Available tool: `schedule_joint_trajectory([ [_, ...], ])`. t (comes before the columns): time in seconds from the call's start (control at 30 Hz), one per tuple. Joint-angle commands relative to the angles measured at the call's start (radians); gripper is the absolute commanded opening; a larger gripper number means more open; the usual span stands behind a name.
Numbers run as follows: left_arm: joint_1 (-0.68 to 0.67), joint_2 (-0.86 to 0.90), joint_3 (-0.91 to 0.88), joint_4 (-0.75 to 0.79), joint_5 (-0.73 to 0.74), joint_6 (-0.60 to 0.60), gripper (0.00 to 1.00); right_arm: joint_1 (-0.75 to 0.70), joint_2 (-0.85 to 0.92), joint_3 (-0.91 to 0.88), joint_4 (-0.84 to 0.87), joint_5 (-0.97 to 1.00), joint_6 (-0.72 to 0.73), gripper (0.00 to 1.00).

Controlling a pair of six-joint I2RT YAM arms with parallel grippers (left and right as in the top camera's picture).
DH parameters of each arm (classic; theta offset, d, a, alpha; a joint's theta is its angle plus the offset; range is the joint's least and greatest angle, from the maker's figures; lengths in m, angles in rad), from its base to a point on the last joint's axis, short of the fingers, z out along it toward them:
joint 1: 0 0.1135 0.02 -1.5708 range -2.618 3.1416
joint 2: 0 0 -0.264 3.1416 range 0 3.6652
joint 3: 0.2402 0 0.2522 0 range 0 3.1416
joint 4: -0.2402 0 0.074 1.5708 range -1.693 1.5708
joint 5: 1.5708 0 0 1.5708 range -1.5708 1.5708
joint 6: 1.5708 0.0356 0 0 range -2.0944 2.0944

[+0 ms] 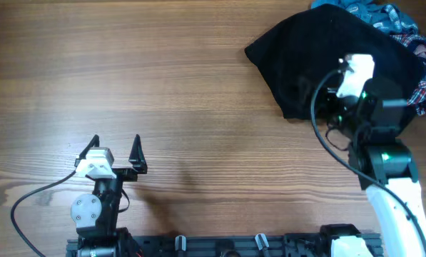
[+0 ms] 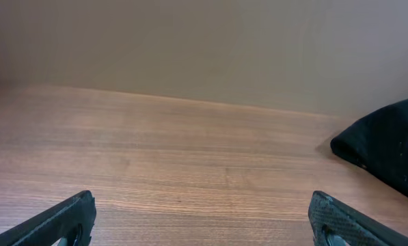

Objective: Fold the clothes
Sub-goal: 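Reach the right gripper into the clothes pile and grasp the black garment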

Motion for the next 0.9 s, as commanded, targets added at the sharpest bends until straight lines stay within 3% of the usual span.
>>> schedule_joint_trajectory([
  [0.0, 0.006, -0.007, -0.007, -0.003, -0.006, 0.015, 1.00, -0.005, 0.003, 0.044, 0.048, -0.144, -0.041, 1.00],
  [0.17, 0.006, -0.007, -0.007, -0.003, -0.006, 0.015, 1.00, -0.021, 0.024, 0.146, -0.122, -0.095, -0.055, 1.00],
  [0.5, 0.006, -0.007, -0.007, -0.002, -0.006, 0.012, 1.00, -0.084, 0.213, 0.533, -0.632, 0.100, 0.001, 1.00],
  [0.6, 0.006, -0.007, -0.007, 0.003, 0.043, -0.011, 1.00, -0.107, 0.208, 0.567, -0.665, 0.102, 0.001, 1.00],
  [0.73, 0.006, -0.007, -0.007, 0.028, 0.319, -0.025, 1.00, -0.134, 0.155, 0.579, -0.660, 0.101, -0.002, 1.00],
  [0.87, 0.006, 0.031, -0.005, 0.042, 0.351, -0.134, 1.00, -0.150, 0.124, 0.579, -0.661, 0.066, -0.044, 1.00],
])
